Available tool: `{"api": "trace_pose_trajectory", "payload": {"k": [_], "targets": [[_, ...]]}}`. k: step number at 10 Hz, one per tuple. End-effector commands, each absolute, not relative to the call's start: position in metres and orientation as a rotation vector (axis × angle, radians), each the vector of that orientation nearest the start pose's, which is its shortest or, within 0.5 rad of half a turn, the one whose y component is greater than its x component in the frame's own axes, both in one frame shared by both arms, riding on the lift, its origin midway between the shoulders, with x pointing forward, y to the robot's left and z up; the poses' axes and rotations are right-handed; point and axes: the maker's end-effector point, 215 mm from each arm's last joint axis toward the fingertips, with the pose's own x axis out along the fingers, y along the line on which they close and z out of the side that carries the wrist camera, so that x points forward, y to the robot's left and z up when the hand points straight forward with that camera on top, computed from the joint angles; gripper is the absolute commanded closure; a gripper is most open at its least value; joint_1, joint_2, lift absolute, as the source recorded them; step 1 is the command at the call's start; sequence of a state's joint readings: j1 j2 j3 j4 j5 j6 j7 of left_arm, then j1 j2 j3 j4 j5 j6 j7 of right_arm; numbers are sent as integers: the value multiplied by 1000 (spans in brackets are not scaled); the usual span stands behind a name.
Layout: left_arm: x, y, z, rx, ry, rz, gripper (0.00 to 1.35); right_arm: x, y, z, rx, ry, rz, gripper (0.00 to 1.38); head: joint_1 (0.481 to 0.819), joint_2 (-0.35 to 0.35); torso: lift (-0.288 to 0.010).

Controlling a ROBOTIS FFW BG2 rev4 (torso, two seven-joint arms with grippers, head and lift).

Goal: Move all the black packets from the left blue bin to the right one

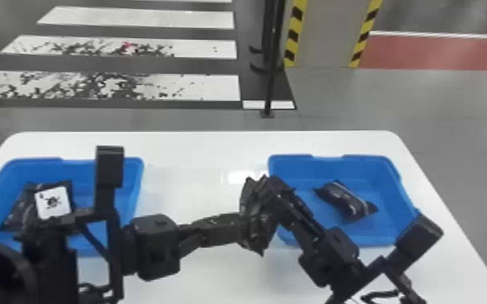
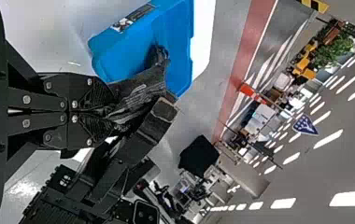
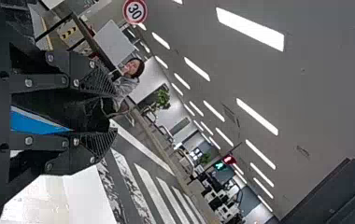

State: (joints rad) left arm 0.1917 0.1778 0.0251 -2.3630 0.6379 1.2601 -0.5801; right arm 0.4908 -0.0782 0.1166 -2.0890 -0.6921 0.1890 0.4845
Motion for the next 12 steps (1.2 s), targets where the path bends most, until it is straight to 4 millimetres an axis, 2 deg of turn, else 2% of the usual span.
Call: {"api": "trace_pose_trajectory", "payload": {"k": [1, 2, 3, 4, 5, 7, 8, 9, 10, 11, 12], "targets": [[361, 29, -294, -439, 586, -1015, 1055, 401, -62, -289, 720, 43, 674, 1276, 695, -55, -154], [364, 32, -294, -466, 566, -1000, 564, 404, -63, -291, 730, 44, 673, 1276, 695, -52, -154], [365, 38, -294, -485, 555, -982, 150, 413, -70, -291, 722, 36, 669, 1276, 695, -50, -154], [362, 41, -296, -505, 552, -974, 75, 425, -82, -296, 702, 39, 655, 1276, 695, -47, -154], [363, 47, -294, -524, 529, -962, 147, 440, -94, -297, 669, 37, 646, 1276, 695, -51, -154], [361, 61, -289, -558, 497, -937, 176, 471, -117, -309, 618, 55, 615, 1276, 695, -64, -154], [360, 72, -290, -558, 492, -911, 176, 488, -133, -327, 594, 86, 582, 1276, 695, -72, -154], [359, 81, -290, -559, 487, -888, 176, 505, -157, -343, 531, 105, 526, 1274, 695, -78, -154], [361, 91, -290, -557, 477, -864, 176, 516, -176, -361, 498, 132, 477, 1248, 695, -88, -154], [364, 100, -290, -554, 468, -842, 176, 525, -201, -374, 437, 147, 421, 1168, 695, -102, -154], [367, 108, -289, -549, 459, -825, 173, 526, -216, -383, 416, 159, 391, 883, 695, -116, -154]]}}
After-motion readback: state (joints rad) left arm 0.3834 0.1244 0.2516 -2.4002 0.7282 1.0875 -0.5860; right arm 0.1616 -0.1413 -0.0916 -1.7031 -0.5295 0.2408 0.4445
